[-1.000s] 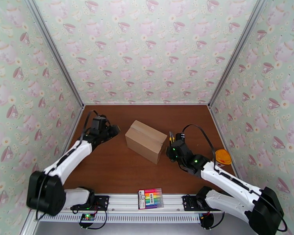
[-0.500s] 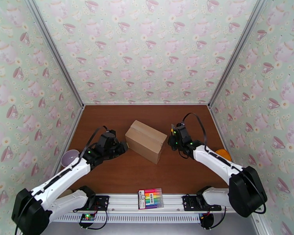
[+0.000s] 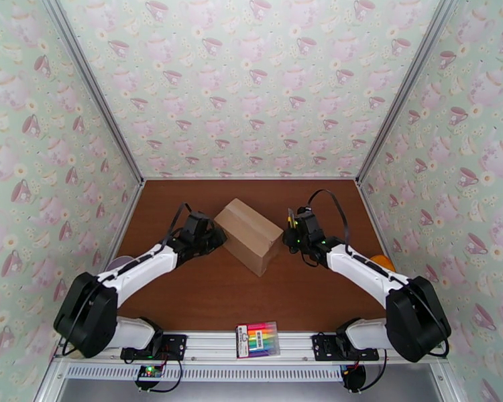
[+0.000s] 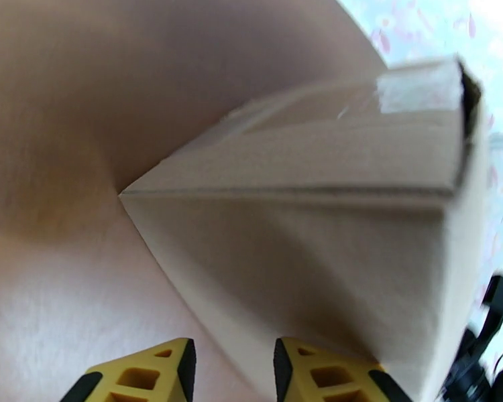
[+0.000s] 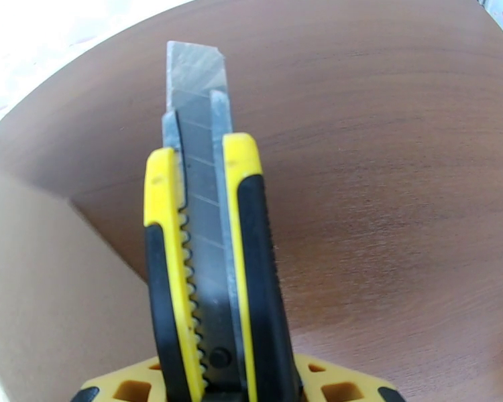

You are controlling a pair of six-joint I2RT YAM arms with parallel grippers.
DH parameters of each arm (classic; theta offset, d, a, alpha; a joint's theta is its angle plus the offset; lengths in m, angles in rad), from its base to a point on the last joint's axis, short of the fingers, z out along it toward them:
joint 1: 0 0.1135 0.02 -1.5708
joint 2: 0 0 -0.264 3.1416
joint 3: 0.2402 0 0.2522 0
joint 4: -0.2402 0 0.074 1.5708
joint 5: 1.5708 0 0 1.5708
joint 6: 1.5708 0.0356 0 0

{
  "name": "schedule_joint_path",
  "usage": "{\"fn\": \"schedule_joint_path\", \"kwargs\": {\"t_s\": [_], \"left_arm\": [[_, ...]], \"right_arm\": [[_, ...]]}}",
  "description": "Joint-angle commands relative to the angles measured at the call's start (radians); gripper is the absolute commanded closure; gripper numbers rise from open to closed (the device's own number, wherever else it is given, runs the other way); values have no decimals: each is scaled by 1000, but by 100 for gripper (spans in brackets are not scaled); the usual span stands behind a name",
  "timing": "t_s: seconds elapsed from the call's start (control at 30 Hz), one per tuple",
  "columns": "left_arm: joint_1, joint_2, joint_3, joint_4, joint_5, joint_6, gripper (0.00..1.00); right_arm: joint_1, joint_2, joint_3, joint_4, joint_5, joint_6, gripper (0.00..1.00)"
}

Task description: Unpack the express box

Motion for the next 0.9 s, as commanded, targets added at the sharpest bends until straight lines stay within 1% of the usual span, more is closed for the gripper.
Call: {"fn": "schedule_joint_path", "kwargs": {"t_s": [0.0,0.17,0.33,0.43,0.53,0.67,0.77,0.87], "left_arm": [[31,35,47,47,-21,22,61],[36,36,58,39,-5,30,61],[22,-36,10,2,-7,36,61],[3,-94,-14,-34,-33,50,60],[-9,-142,-14,-89,-67,82,60],[-9,-183,28,-168,-124,151,60],[-9,-185,77,-200,-156,206,59],[-7,-159,126,-219,-162,254,59]], "right_arm": [[35,-40,-3,-4,-15,-18,100],[48,-84,-3,-96,15,-16,100],[88,-191,-8,-213,54,-33,100],[147,-261,-3,-315,117,-25,100],[210,-322,-9,-395,130,16,100],[307,-349,1,-511,172,71,100],[386,-359,21,-577,227,110,100],[431,-375,36,-613,245,137,100]]}}
